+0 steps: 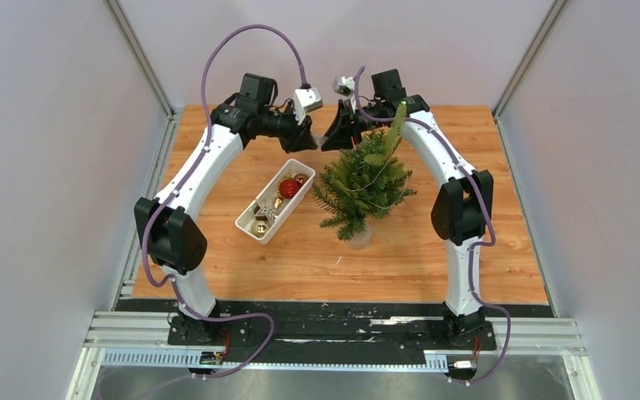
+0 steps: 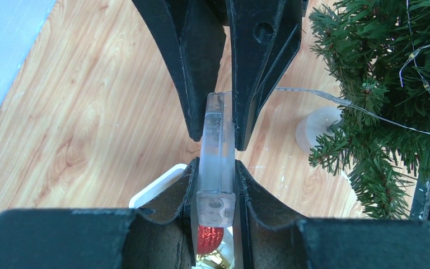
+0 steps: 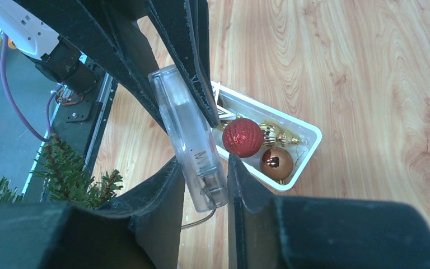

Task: Decorate the small christmas tree
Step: Wrap the decoration item around the Christmas tree.

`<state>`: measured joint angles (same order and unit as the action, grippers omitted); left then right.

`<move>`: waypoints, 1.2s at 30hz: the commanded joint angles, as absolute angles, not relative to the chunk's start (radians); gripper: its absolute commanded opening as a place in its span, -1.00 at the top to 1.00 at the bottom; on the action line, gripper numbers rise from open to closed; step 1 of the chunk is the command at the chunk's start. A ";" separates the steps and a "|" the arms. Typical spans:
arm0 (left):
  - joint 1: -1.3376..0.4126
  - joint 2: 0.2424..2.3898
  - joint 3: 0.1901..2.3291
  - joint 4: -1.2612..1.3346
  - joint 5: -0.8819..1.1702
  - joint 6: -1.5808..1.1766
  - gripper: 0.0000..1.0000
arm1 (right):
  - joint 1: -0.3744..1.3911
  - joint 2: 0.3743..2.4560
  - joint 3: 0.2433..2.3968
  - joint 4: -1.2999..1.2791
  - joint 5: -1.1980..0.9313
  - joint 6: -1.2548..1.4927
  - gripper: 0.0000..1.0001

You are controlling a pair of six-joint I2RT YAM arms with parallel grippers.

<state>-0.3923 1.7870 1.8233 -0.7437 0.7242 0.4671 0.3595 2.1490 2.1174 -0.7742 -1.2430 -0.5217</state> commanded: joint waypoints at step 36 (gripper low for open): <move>-0.420 1.705 1.925 -0.762 0.642 0.441 -1.00 | 0.346 2.062 2.138 -0.593 -0.927 -0.252 1.00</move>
<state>-0.4160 1.8084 1.8664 -0.7605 0.6430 0.4706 0.3656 2.1384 2.1288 -0.7124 -1.0668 -0.3531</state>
